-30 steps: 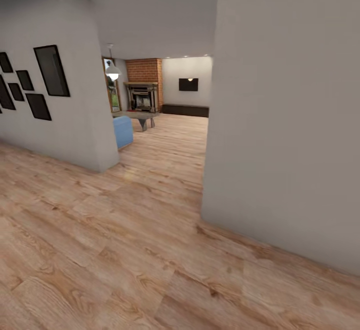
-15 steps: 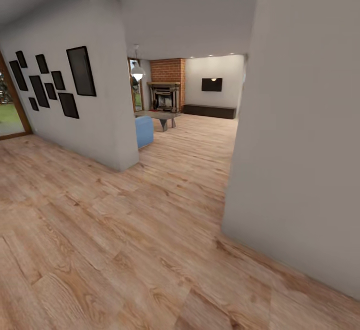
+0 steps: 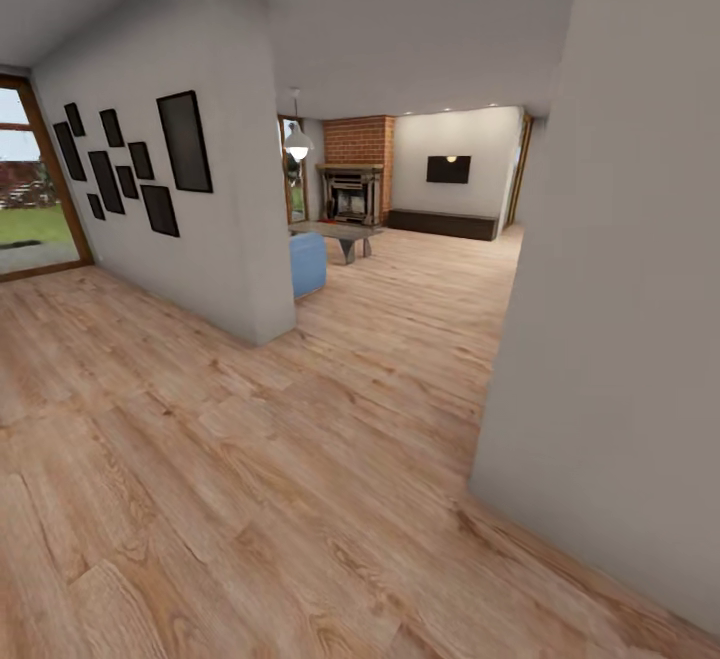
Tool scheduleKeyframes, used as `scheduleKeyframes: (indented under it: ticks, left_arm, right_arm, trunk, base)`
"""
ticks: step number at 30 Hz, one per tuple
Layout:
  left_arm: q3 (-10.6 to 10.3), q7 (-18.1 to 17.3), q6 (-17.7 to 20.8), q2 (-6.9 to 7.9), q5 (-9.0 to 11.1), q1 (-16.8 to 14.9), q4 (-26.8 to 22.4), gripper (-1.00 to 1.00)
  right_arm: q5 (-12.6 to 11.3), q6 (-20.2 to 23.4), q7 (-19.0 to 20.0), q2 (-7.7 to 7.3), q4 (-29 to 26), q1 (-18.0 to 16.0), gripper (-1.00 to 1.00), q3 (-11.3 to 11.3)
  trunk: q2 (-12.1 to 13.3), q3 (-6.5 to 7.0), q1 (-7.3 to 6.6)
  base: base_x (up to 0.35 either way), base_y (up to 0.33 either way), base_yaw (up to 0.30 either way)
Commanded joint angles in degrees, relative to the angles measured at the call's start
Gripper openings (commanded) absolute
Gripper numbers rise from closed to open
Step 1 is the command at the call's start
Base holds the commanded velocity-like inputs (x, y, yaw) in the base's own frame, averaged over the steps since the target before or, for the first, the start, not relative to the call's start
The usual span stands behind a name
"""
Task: Move the two storage containers from the living room to the garage. In the garage, place one container on the floor and stack the other container on top of it (either order is fine).
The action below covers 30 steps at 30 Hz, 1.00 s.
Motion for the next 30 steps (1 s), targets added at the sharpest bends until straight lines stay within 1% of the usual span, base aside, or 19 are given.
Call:
scheduleKeyframes:
  ticks: [1,30]
  left_arm:
    - [0.04,0.12,0.21,0.0,0.37,-0.04,-0.03,1.0]
    - [0.04,0.12,0.21,-0.09,0.32,-0.07,-0.03,1.0]
  right_arm:
    - [-0.48,-0.26,-0.07,0.01,0.14,-0.06,1.0,0.48]
    - [-0.43,-0.26,-0.06,0.05,0.14,-0.04,1.0,0.48]
  trunk:
    - [-0.02,-0.06,0.03]
    - [-0.02,-0.06,0.03]
  base:
    - [0.322,0.0,0.005]
    - [0.322,0.0,0.0]
